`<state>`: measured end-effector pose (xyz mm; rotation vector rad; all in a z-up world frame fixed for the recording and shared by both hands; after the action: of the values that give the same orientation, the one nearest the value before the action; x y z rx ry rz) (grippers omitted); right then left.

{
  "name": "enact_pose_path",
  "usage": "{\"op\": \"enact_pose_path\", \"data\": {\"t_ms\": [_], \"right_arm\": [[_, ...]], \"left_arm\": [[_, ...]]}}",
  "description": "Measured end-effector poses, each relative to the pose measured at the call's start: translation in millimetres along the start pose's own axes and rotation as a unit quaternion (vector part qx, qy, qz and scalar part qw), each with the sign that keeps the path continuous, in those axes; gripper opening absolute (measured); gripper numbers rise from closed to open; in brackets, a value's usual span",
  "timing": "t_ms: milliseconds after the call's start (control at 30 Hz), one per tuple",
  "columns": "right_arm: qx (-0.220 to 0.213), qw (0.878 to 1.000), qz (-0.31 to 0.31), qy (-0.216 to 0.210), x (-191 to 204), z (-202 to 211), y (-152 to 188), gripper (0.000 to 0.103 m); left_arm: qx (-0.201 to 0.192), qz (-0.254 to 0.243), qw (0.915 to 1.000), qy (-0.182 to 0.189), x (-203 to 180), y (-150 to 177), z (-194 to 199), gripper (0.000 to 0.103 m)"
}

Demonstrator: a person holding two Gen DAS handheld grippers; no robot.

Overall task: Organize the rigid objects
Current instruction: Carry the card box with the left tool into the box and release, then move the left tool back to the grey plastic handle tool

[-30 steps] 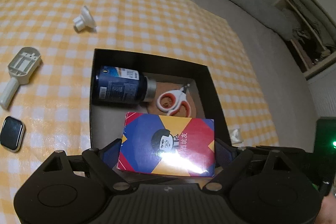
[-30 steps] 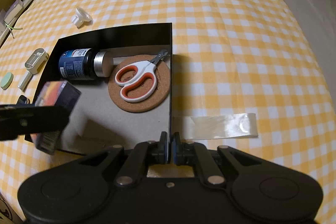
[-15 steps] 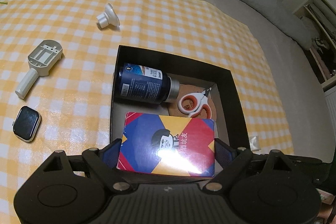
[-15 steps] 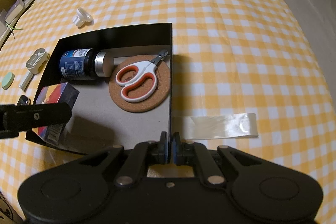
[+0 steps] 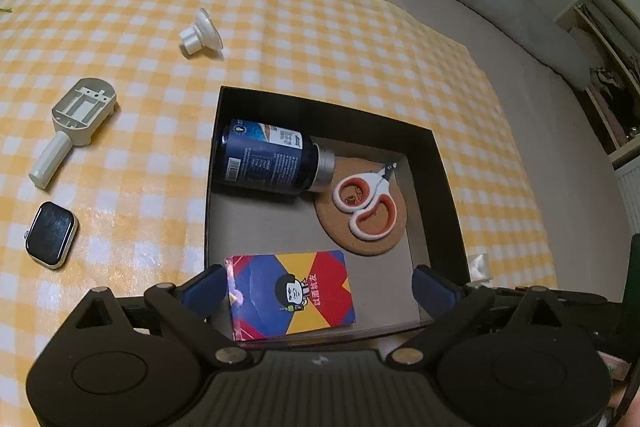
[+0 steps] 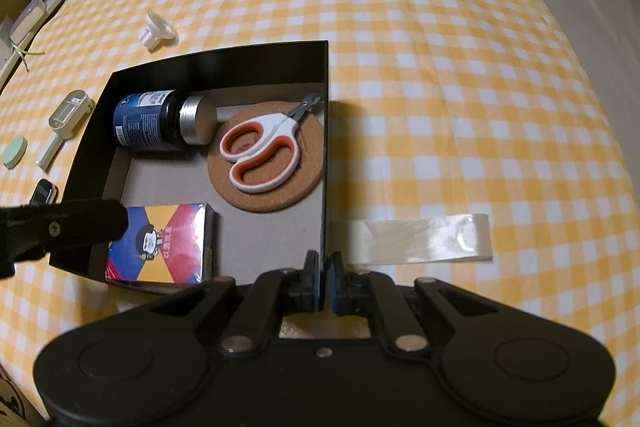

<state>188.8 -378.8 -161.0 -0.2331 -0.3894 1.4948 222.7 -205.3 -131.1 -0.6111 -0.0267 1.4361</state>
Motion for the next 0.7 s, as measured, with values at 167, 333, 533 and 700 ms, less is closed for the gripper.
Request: {"op": "enact_pose_path", "data": {"t_ms": [167,333,533,700], "right_arm": [[0.000,1.000,0.000,0.000,0.4,-0.2,0.3,0.006],[0.000,1.000,0.000,0.000,0.5,-0.2,0.3,0.006],[0.000,1.000,0.000,0.000,0.0,0.3,0.3,0.006],[0.000,1.000,0.001,0.001,0.3,0.1,0.3,0.006]], "left_arm": [[0.007,-0.010,0.9999,0.001,-1.6,1.8,-0.6,0.100],[0.011,-0.016,0.9998,0.000,-2.9,3.5,0.4,0.101],[0.000,-0.039,0.9991,0.018,-11.3,1.2,9.7,0.103],[-0.041,-0.084,0.9953,0.026,-17.7,-9.1,28.5,0.103]]}}
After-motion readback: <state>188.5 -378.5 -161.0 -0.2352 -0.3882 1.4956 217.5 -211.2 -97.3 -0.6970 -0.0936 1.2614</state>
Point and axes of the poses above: each gripper's, at about its wrist camera, not at the fingertips, and z roughly against the way its jaws point, x to its left, y to its underside, the point moved 7 cm from there along -z, roughly the way its jaws point, and after that the axes turned 2 degrees about -z, right-handed, at the moved point
